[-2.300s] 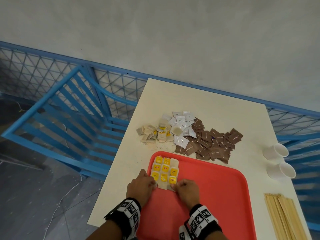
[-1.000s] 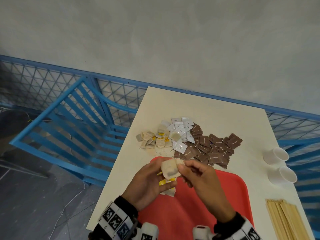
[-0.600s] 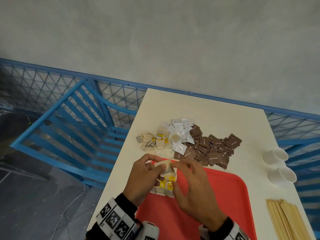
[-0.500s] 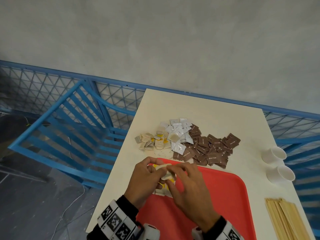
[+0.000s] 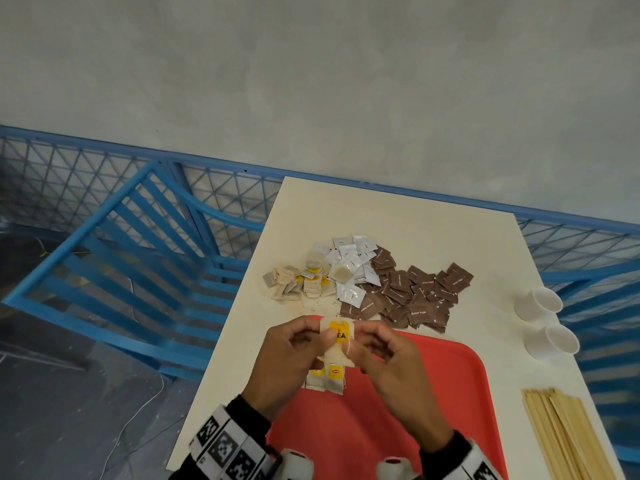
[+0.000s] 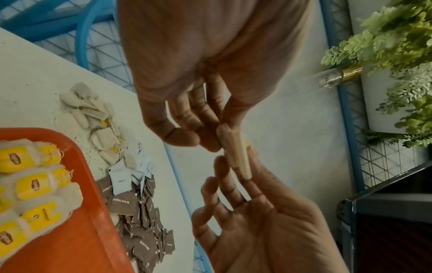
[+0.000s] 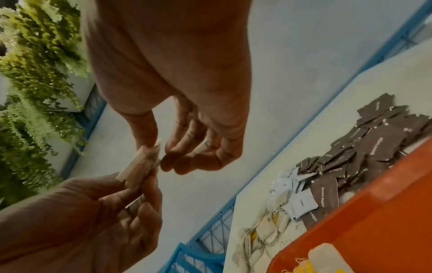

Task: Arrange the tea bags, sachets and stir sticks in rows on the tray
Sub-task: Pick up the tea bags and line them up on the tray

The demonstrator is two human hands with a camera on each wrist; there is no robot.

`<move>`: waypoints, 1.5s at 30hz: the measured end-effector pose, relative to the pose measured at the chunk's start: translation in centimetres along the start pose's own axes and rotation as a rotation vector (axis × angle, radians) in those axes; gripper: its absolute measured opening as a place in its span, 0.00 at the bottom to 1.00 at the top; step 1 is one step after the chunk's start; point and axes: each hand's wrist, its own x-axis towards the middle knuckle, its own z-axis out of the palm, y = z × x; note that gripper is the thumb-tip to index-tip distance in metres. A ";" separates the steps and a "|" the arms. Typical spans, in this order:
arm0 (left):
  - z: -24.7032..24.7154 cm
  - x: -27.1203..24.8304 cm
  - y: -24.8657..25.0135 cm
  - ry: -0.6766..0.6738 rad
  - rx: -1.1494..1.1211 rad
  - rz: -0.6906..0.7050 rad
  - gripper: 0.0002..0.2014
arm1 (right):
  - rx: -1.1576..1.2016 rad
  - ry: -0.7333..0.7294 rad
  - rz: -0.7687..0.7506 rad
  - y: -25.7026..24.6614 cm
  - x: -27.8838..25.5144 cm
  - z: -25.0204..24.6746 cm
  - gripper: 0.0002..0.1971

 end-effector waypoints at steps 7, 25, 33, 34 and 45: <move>-0.4 -0.4 0.3 -0.033 0.007 -0.042 0.04 | -0.085 0.027 -0.040 -1.4 0.4 -0.5 0.08; -1.7 0.2 0.7 -0.019 -0.487 -0.151 0.08 | 0.086 0.017 0.145 -1.6 0.2 -0.5 0.08; -3.0 0.7 1.8 0.027 -0.276 -0.135 0.14 | 0.114 0.053 0.038 -2.1 0.7 -1.1 0.10; -2.8 0.6 2.3 0.036 -0.234 -0.129 0.17 | 0.083 0.051 0.019 -2.2 0.8 -0.9 0.10; -1.0 1.1 4.4 0.076 0.301 0.313 0.08 | -0.121 -0.083 -0.076 -3.2 1.8 0.6 0.06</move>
